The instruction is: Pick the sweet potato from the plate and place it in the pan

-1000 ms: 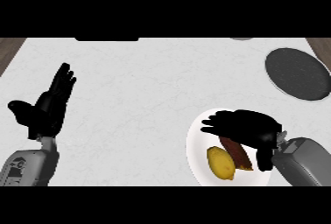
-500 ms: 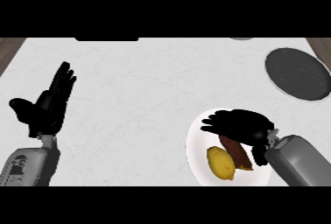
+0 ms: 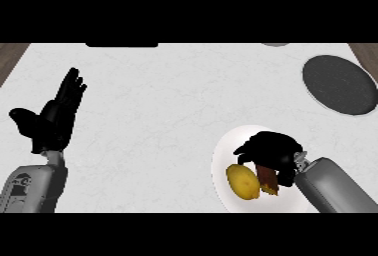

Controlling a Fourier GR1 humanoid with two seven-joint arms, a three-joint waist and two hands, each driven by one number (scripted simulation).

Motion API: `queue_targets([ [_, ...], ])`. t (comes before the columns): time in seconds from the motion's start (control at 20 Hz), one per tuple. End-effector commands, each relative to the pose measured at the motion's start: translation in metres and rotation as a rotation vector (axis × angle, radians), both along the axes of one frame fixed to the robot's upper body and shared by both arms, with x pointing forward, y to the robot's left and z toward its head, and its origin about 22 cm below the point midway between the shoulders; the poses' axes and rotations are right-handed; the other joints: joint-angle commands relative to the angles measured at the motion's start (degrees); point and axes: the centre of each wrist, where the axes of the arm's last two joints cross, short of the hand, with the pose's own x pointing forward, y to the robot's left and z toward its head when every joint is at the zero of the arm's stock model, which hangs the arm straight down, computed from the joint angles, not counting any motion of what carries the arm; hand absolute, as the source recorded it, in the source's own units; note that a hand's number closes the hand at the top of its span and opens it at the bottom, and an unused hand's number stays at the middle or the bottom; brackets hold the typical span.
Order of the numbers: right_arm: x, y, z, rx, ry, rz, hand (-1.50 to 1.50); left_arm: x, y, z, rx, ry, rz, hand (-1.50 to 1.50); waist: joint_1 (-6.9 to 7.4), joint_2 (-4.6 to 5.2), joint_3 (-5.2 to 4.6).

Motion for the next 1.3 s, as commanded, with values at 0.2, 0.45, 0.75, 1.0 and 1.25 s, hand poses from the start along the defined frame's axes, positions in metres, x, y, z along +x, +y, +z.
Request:
queue_targets([
  [0.2,-0.006,-0.008,-0.014,0.027,0.033,0.122,1.50,0.006,-0.009,-0.004,-0.005,0.004,0.009,0.00,-0.17,0.13,0.12],
  [0.45,0.001,-0.005,-0.021,0.066,0.026,-0.321,1.50,-0.015,0.004,-0.011,-0.016,0.016,0.015,0.00,-1.01,-0.26,0.07],
  [0.75,0.005,0.022,-0.019,0.167,-0.075,-0.829,1.50,-0.016,0.009,-0.014,-0.004,0.013,0.036,0.00,-1.70,-0.44,0.02],
  [1.0,0.016,0.045,0.043,0.353,-0.447,-0.974,1.50,-0.012,0.005,-0.007,0.005,0.008,0.020,0.00,-0.54,-0.21,0.10],
  [1.25,0.003,0.046,0.085,0.525,-0.624,-1.025,1.50,-0.004,0.005,-0.002,-0.006,0.010,0.011,0.00,-0.54,-0.01,0.11],
])
